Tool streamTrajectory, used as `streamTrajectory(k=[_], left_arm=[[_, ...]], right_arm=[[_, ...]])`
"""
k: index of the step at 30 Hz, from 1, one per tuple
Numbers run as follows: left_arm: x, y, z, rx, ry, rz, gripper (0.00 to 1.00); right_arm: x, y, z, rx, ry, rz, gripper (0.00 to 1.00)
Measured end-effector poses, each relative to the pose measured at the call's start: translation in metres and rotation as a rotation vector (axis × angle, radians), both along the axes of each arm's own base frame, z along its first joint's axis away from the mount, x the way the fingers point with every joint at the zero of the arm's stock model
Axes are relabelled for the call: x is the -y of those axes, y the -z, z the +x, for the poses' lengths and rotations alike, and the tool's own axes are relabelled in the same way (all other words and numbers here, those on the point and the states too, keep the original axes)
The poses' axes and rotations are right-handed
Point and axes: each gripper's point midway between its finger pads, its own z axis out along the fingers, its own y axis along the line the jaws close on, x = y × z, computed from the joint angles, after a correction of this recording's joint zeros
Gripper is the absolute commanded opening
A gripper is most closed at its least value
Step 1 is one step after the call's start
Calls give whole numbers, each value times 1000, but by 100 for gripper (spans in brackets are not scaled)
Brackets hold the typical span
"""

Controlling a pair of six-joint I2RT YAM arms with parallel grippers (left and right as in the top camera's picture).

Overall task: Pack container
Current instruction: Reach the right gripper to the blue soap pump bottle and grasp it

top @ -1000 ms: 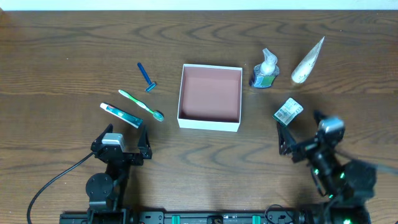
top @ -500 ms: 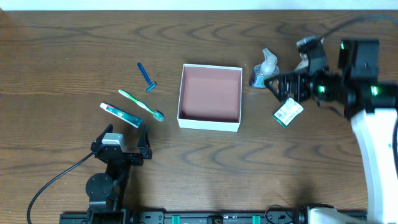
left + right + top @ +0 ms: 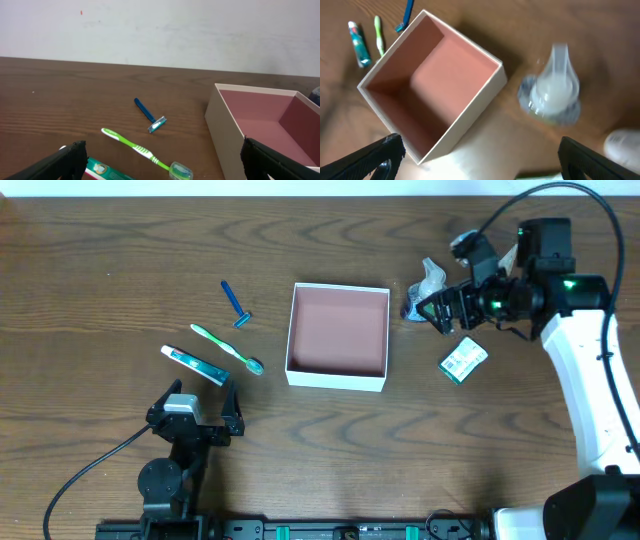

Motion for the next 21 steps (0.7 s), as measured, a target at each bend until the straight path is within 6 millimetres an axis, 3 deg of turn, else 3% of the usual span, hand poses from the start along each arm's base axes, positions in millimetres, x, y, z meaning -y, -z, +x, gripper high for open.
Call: streamTrajectory(k=[4, 8, 15, 21], left_arm=[[0, 0, 0, 0, 0, 0, 98], [0, 0, 0, 0, 0, 0, 98], [0, 0, 0, 0, 0, 0, 98], [0, 0, 0, 0, 0, 0, 98]], right_arm=[[-14, -7, 13, 100, -46, -49, 99], [-15, -2, 32, 141, -27, -74, 99], [-9, 37, 62, 90, 58, -95, 98], [-7, 62, 77, 57, 98, -95, 86]])
